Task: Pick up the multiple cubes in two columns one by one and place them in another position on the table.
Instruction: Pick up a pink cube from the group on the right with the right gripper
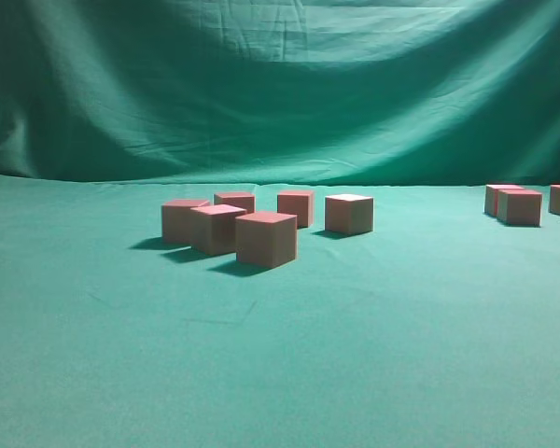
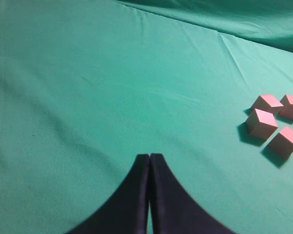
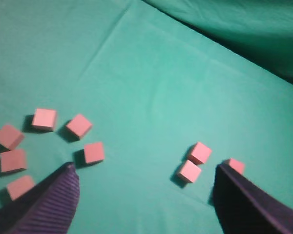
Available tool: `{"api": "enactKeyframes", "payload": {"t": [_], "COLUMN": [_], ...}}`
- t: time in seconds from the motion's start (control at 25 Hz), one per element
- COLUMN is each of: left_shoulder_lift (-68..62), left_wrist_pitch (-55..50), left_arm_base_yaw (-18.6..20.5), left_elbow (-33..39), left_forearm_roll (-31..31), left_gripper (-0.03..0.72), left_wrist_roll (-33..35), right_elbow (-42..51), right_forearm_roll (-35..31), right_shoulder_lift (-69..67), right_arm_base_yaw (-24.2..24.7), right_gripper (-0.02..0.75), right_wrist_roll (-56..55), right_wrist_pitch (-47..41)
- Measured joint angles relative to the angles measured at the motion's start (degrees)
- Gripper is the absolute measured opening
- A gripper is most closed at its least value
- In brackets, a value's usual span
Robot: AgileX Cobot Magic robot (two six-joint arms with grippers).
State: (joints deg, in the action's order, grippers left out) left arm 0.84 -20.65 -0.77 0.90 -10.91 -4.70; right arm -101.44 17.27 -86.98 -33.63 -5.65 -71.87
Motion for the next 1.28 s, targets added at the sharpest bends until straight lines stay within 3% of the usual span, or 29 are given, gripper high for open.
{"api": "enactKeyframes", "payload": {"t": [0.32,0.48,0.64,0.8,1.08,1.28], "left_shoulder_lift": [0.0,0.0,0.0,0.0,0.0,0.0], "left_wrist_pitch": [0.0,0.0,0.0,0.0,0.0,0.0], "left_arm_base_yaw": [0.0,0.0,0.0,0.0,0.0,0.0], "left_elbow": [0.0,0.0,0.0,0.0,0.0,0.0], "left_forearm_roll": [0.0,0.0,0.0,0.0,0.0,0.0], "left_gripper": [0.0,0.0,0.0,0.0,0.0,0.0], "left_wrist_roll": [0.0,0.0,0.0,0.0,0.0,0.0], "right_elbow": [18.7,31.6,39.1,41.1,40.4,32.8], "right_forearm_roll": [-1.6,-3.6,-6.6,-8.5,-13.0,-16.2], "right_shoulder_lift": [4.6,4.6,4.6,4.5,1.4,-4.3], "right_arm_base_yaw": [18.9,25.2,26.5,26.5,26.5,26.5], "right_gripper": [0.575,0.575,0.575,0.575,0.575,0.575], "right_wrist_roll": [-5.1,-10.3,-11.2,-11.2,-9.0,-8.6], "right_wrist_pitch": [0.1,5.8,11.4,15.4,24.2,25.0]}}
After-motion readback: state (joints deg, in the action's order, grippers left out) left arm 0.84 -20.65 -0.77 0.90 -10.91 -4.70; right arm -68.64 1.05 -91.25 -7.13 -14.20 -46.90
